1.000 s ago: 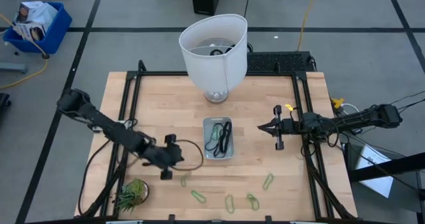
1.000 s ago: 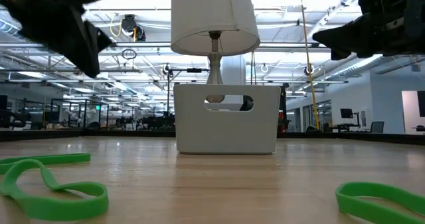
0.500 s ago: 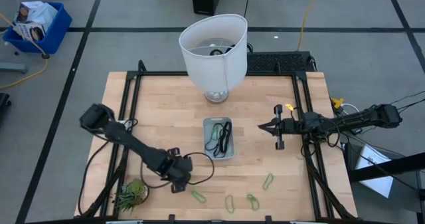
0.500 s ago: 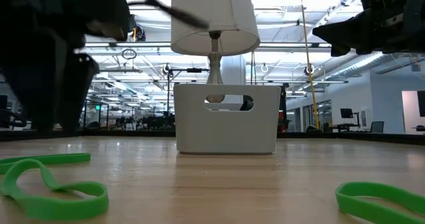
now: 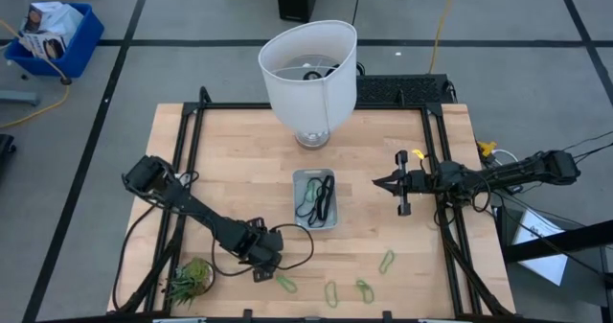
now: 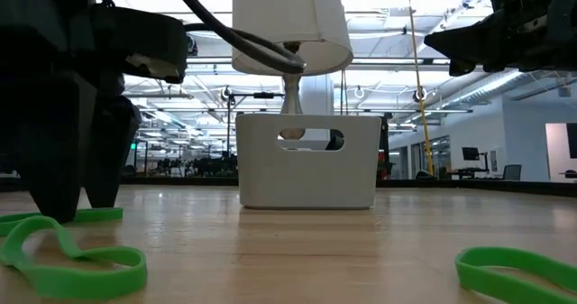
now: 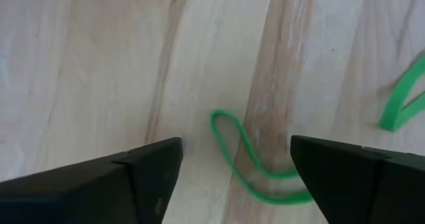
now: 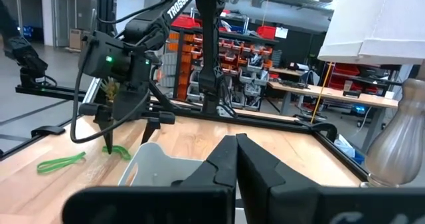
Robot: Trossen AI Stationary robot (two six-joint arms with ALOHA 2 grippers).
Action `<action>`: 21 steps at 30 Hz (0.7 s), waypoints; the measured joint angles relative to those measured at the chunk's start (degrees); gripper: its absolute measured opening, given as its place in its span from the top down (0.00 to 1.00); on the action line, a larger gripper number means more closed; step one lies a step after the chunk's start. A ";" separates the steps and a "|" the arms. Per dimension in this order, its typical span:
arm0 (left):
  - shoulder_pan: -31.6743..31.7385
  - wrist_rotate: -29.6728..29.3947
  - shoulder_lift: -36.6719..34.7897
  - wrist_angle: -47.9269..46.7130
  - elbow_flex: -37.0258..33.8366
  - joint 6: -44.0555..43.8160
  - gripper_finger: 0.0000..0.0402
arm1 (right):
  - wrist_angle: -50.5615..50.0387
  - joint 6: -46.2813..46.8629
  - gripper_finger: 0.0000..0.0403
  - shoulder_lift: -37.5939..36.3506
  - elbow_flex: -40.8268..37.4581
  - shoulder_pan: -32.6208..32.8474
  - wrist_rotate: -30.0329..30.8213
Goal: Pick and place rubber bands into bin
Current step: Put the green rubber band into the gray bin
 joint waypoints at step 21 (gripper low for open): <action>-0.22 -1.18 1.13 1.35 -0.34 11.51 0.97 | -0.67 0.59 1.00 0.01 0.00 0.02 0.00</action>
